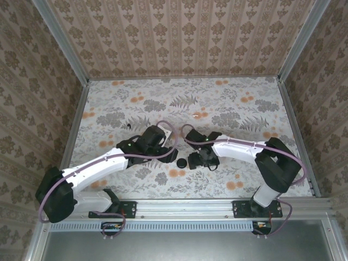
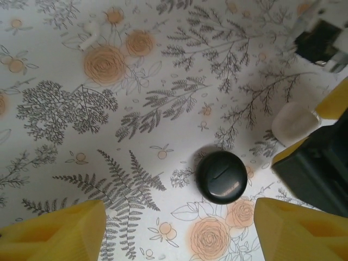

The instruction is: Insert the wireless bluetooth earbuds into the charging case

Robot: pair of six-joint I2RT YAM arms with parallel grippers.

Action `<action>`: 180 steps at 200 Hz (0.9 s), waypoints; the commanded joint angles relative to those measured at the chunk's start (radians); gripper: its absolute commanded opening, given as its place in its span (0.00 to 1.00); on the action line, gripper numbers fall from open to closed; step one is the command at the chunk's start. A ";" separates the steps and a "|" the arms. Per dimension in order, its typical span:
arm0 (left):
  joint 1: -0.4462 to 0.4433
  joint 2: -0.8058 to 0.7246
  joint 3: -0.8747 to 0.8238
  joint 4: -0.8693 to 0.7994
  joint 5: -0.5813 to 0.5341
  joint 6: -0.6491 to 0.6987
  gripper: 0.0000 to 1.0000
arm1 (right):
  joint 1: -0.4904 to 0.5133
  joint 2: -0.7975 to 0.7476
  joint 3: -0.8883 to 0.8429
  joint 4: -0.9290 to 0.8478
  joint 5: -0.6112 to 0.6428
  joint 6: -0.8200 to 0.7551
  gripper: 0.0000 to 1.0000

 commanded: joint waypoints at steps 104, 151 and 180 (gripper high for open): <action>0.037 -0.030 -0.071 0.174 -0.100 -0.030 0.76 | -0.007 0.110 0.060 -0.108 0.058 -0.088 0.55; 0.024 -0.026 -0.104 0.259 -0.036 -0.009 0.74 | -0.047 0.021 -0.025 -0.013 -0.070 0.017 0.37; 0.025 -0.030 -0.071 0.243 -0.010 0.043 0.72 | -0.075 -0.043 -0.049 0.050 -0.115 0.092 0.33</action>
